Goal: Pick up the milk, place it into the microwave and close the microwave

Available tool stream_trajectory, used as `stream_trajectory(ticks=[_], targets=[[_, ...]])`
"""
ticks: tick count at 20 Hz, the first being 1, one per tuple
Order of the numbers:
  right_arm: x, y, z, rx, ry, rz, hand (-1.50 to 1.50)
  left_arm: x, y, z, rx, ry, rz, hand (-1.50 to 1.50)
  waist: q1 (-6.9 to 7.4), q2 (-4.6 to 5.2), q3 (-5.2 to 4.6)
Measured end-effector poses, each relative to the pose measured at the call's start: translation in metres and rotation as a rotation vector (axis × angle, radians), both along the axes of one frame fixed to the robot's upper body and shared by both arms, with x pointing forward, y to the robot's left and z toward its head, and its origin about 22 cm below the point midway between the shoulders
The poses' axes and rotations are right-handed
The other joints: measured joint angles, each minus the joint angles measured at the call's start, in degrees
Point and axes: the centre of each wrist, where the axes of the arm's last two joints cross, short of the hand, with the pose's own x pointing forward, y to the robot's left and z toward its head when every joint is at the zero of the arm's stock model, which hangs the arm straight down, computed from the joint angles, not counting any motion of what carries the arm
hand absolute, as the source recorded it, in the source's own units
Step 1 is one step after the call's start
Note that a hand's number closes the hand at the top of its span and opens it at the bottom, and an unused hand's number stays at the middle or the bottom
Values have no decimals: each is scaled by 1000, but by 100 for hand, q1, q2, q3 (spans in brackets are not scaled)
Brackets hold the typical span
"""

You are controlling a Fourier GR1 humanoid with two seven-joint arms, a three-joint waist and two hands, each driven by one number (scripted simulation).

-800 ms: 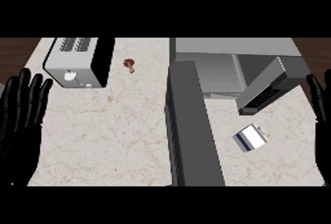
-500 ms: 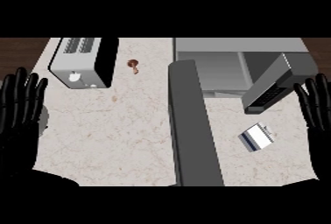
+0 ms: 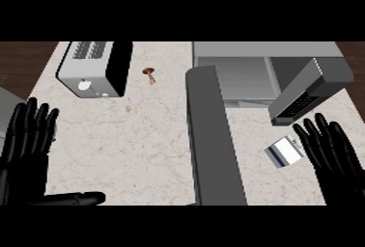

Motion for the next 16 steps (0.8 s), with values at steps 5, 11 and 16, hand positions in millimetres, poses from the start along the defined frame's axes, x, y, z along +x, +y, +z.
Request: stream_trajectory(ticks=[5, 11, 16], targets=[[-14, 7, -9, -4, 4, -33, -150, -23, -2, -5, -9, 15, 2, -150, 5, -2, 3], [-21, 0, -24, -60, -12, -156, -150, -43, -1, -10, -5, 17, 6, -150, 15, -3, 4], [-11, -1, -38, -87, -21, -267, -150, -54, -2, -15, -3, 25, 10, -150, 25, 0, 5]])
